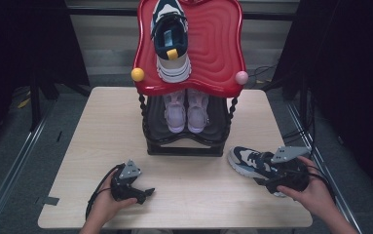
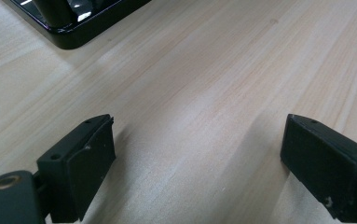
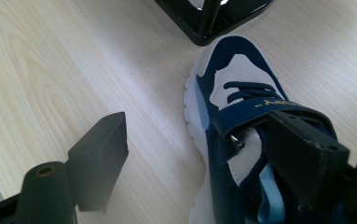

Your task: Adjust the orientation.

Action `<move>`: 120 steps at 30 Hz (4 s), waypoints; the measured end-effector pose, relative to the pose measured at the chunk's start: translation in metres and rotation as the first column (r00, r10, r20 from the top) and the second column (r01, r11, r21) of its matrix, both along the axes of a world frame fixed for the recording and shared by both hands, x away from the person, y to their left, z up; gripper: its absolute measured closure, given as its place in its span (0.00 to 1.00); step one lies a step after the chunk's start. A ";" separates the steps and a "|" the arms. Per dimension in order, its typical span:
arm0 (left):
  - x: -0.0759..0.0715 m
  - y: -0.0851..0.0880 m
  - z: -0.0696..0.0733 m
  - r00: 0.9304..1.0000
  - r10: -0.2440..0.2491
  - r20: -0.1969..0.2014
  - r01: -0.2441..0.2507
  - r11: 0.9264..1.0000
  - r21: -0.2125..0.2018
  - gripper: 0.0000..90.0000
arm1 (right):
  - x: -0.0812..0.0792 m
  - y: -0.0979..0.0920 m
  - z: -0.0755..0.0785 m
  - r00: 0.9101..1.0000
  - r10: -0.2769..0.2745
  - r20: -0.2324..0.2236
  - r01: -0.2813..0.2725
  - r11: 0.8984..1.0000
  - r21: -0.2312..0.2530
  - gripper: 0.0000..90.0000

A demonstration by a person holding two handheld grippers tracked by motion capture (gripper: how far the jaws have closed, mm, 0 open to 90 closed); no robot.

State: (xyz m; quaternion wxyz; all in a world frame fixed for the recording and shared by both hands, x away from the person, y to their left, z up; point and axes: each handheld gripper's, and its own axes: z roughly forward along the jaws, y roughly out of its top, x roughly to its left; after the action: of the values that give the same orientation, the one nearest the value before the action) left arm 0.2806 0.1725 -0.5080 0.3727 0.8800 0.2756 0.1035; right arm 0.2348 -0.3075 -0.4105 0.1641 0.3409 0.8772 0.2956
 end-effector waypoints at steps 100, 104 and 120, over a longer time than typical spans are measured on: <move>0.001 0.000 0.000 1.000 -0.014 0.000 0.014 1.000 0.005 0.08 | 0.016 0.024 0.004 0.995 -0.052 -0.087 0.064 0.988 0.143 0.46; 0.001 0.000 0.000 1.000 -0.015 0.000 0.015 1.000 0.004 0.08 | 0.017 0.018 0.011 0.988 0.015 -0.155 0.001 0.995 0.100 0.41; 0.001 0.000 0.000 1.000 -0.018 0.000 0.018 1.000 0.005 0.08 | 0.034 0.028 0.004 0.928 0.123 -0.353 -0.194 0.965 -0.174 0.51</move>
State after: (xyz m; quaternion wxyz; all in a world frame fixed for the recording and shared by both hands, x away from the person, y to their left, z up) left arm 0.2818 0.1721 -0.5081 0.3716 0.8834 0.2674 0.1006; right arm 0.2689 -0.2794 -0.4063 0.0205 0.2953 0.9429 0.1526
